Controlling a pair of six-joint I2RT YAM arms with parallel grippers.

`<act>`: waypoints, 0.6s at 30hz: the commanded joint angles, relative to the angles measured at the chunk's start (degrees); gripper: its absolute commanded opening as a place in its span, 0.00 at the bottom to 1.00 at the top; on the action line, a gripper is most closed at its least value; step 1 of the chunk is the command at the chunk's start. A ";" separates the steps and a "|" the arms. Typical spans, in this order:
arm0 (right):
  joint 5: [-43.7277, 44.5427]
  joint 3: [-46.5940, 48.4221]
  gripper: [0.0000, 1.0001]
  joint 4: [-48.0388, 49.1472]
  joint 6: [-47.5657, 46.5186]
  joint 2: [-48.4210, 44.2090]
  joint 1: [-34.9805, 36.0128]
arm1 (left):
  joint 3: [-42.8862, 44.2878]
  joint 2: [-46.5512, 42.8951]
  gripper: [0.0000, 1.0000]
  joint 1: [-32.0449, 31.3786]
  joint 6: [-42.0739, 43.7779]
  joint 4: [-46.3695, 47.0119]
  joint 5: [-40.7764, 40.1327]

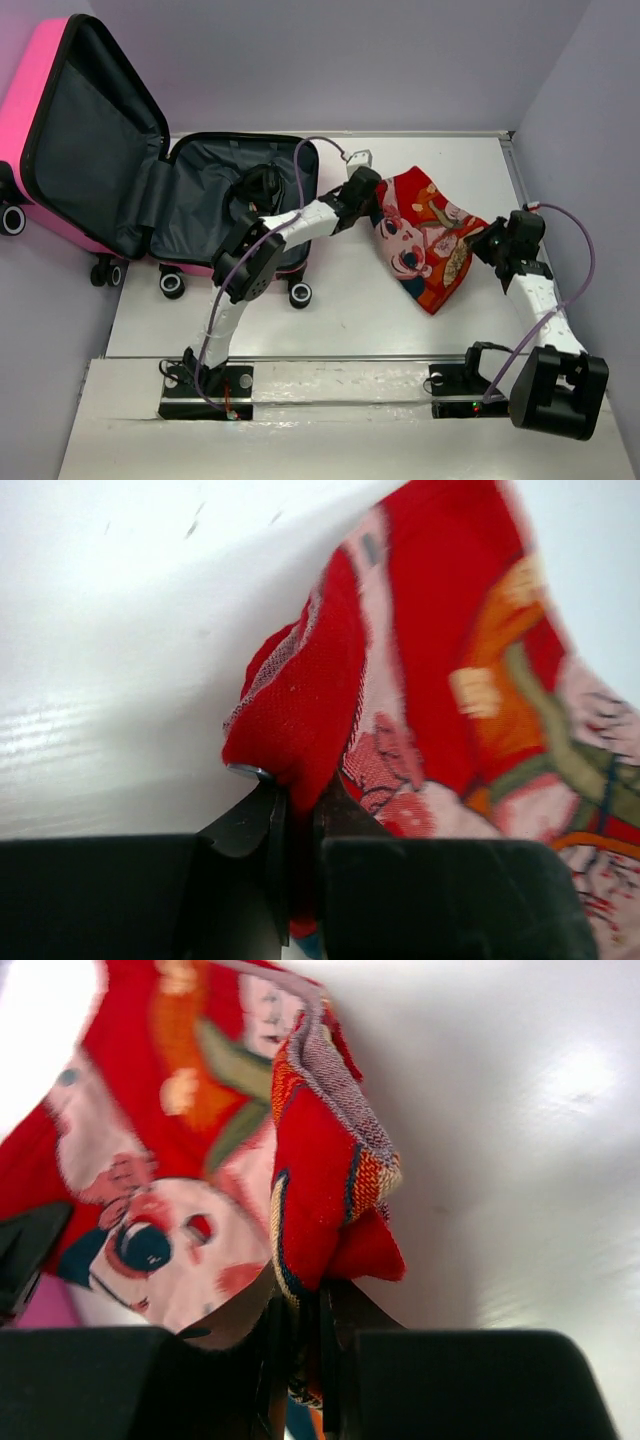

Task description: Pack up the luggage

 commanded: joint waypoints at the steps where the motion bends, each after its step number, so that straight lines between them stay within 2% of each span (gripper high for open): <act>1: -5.73 9.93 0.07 1.85 2.74 -4.23 4.58 | 10.48 -13.94 0.06 1.10 6.52 -1.77 2.77; 6: -1.42 22.25 0.07 0.52 4.24 -0.82 17.32 | 18.66 -19.31 0.06 8.39 8.20 -9.51 6.12; 7: 0.15 26.79 0.07 0.44 4.33 1.80 21.95 | 20.50 -21.32 0.06 11.37 9.68 -12.40 5.60; 8: 0.95 29.10 0.07 0.35 4.24 3.31 26.35 | 21.21 -23.43 0.06 13.14 10.22 -15.22 5.68; 9: 1.74 31.39 0.07 0.35 4.42 4.98 26.40 | 21.74 -24.49 0.06 15.07 10.66 -16.64 5.77; 11: 2.97 35.87 0.07 0.96 4.24 8.49 32.62 | 22.27 -26.69 0.06 19.11 11.80 -18.84 5.77; 14: 4.56 44.48 0.07 1.67 3.89 17.01 40.70 | 17.91 -31.61 0.06 29.55 13.65 -21.22 2.96; 17: 4.21 53.01 0.07 2.02 3.45 27.73 47.74 | 12.10 -36.79 0.06 35.72 13.48 -21.40 2.00; 18: 3.95 55.21 0.07 2.02 3.28 33.67 49.15 | 7.38 -39.42 0.07 38.87 13.13 -21.14 0.94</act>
